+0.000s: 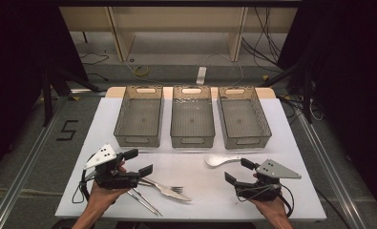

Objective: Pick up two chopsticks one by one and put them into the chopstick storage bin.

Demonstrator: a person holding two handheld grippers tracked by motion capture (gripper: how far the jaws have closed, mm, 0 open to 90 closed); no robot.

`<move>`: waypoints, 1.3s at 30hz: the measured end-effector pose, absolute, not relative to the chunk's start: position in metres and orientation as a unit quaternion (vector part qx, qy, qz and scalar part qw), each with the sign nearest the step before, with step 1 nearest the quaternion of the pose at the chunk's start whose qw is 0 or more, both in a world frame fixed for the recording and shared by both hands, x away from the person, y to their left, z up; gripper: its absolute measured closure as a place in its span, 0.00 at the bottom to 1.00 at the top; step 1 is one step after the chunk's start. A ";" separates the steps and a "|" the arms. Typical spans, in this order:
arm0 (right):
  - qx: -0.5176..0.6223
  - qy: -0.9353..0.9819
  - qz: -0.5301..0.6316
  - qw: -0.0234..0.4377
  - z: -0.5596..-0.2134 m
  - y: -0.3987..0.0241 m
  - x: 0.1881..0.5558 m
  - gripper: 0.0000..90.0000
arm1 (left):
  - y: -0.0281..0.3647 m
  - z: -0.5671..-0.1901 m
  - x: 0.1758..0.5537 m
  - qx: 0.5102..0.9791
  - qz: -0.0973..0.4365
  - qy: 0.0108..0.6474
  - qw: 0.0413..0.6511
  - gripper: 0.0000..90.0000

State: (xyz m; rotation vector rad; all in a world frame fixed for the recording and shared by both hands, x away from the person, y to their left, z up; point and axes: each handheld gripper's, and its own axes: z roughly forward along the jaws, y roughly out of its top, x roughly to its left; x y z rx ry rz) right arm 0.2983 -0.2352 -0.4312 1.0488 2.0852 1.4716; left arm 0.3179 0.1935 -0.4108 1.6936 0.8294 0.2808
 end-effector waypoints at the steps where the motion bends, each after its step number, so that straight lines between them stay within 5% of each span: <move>1: 0.373 0.742 0.524 0.189 -0.431 -0.235 0.298 0.25 | 0.194 -0.410 0.318 0.727 0.120 0.353 0.577 0.17; 11: 0.375 0.740 0.526 0.188 -0.431 -0.235 0.298 0.25 | 0.193 -0.405 0.323 0.737 0.119 0.348 0.568 0.17; 24: 0.370 0.743 0.528 0.181 -0.431 -0.235 0.299 0.25 | 0.185 -0.383 0.365 0.844 0.099 0.311 0.426 0.18; 39: 0.362 0.748 0.529 0.175 -0.430 -0.232 0.298 0.25 | 0.184 -0.394 0.369 0.904 0.085 0.288 0.305 0.22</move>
